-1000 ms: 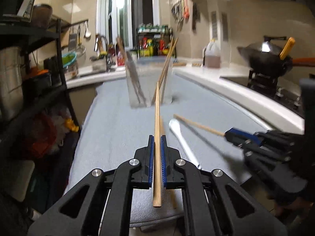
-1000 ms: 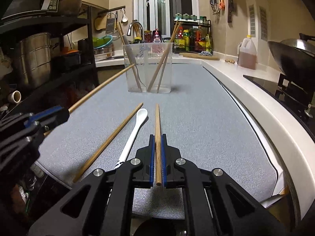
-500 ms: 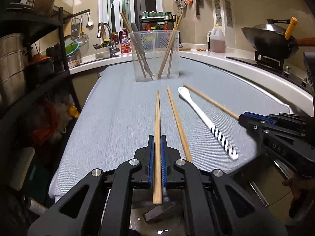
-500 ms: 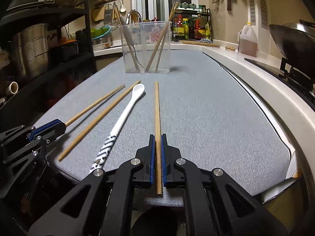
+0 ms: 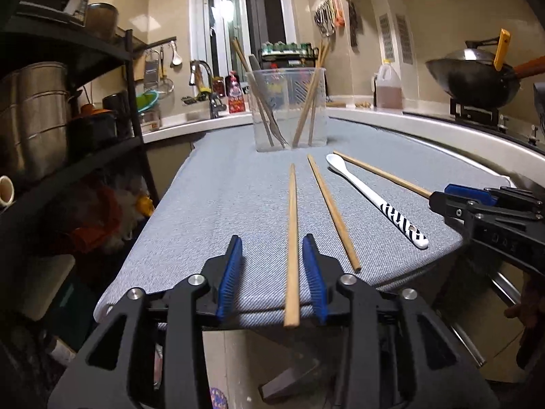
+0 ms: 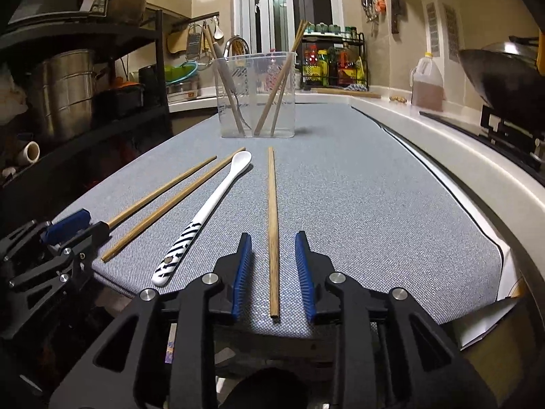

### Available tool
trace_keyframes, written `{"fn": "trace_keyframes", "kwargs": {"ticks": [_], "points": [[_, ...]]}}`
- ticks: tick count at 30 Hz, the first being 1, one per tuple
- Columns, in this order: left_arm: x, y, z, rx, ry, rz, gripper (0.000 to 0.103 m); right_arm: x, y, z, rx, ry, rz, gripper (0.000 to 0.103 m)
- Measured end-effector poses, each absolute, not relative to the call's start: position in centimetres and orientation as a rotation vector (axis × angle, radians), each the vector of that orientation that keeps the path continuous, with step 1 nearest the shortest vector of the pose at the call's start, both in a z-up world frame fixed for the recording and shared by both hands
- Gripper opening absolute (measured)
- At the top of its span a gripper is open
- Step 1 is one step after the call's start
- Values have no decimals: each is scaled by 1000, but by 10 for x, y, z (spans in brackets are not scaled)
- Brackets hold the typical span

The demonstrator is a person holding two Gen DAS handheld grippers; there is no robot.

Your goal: Organize utensils

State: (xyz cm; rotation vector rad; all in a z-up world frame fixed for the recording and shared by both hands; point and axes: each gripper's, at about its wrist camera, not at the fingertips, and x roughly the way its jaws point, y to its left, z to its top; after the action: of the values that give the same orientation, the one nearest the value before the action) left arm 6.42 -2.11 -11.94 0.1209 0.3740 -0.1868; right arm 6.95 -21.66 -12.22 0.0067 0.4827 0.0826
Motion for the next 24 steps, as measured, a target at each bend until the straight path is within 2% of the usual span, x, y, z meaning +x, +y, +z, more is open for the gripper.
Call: {"fn": "trace_keyframes", "kwargs": {"ticks": [3, 4, 5, 6, 7, 11, 20, 24], "points": [[62, -22, -121, 124, 357, -185, 37, 67, -217, -124, 7, 462, 83, 26], [63, -22, -121, 122, 356, -187, 36, 67, -217, -124, 3, 459, 83, 23], [63, -21, -121, 116, 360, -206, 28, 67, -217, -125, 0, 457, 92, 20], [63, -20, -120, 115, 366, -256, 12, 67, -216, -124, -4, 458, 102, 14], [63, -19, -120, 114, 373, -303, 7, 67, -215, -124, -8, 459, 108, 8], [63, -15, -112, 73, 408, -318, 7, 69, -212, -119, -21, 483, 121, 6], [47, -15, -65, 43, 281, -347, 7, 63, -218, -95, -5, 449, 104, 6], [55, -15, -46, 19, 281, -357, 7, 62, -217, -76, -9, 415, 107, 6]]}}
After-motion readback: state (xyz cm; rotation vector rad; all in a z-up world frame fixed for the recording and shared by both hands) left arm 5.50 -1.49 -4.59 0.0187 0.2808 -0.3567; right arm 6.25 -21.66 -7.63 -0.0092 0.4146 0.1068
